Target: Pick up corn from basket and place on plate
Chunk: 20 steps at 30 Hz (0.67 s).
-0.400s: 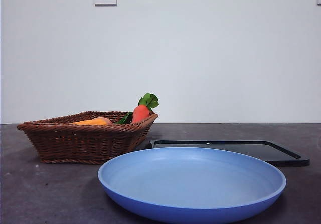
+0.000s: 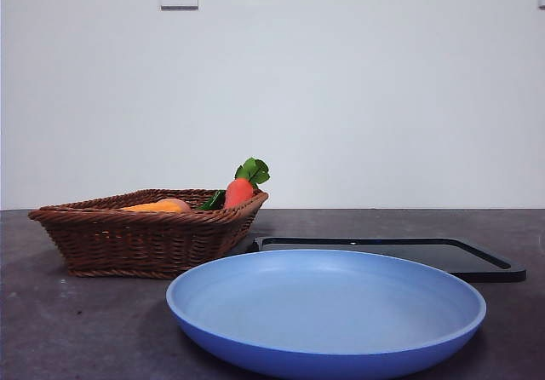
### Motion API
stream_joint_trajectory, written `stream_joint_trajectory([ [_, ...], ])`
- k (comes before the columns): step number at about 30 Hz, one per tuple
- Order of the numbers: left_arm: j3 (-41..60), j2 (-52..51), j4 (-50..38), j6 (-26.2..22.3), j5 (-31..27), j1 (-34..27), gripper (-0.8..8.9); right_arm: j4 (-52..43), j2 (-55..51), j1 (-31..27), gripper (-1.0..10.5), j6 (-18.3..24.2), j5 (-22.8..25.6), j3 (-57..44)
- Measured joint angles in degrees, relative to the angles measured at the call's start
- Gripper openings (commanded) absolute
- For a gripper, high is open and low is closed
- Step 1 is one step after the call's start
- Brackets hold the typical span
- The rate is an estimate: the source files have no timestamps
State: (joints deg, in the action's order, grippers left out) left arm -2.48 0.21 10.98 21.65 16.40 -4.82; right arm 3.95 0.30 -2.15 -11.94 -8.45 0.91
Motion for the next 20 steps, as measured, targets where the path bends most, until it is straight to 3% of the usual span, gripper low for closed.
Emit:
stream_joint_trajectory([
  [9, -7.3, 1.4, 1.4, 3.0, 2.0, 0.0, 0.07, -0.6, 0.8, 0.0, 0.0, -6.8, -2.2, 4.3],
  [16, -16.7, 10.3, 5.5, 1.4, 4.2, 0.0, 0.07, 5.2, 9.9, 0.2, 0.0, -7.9, -7.6, 16.0],
  [20, -22.8, 17.0, 8.7, -1.7, 9.2, 0.0, 0.07, 10.5, 17.9, 0.7, 0.0, -7.0, -12.6, 23.7],
])
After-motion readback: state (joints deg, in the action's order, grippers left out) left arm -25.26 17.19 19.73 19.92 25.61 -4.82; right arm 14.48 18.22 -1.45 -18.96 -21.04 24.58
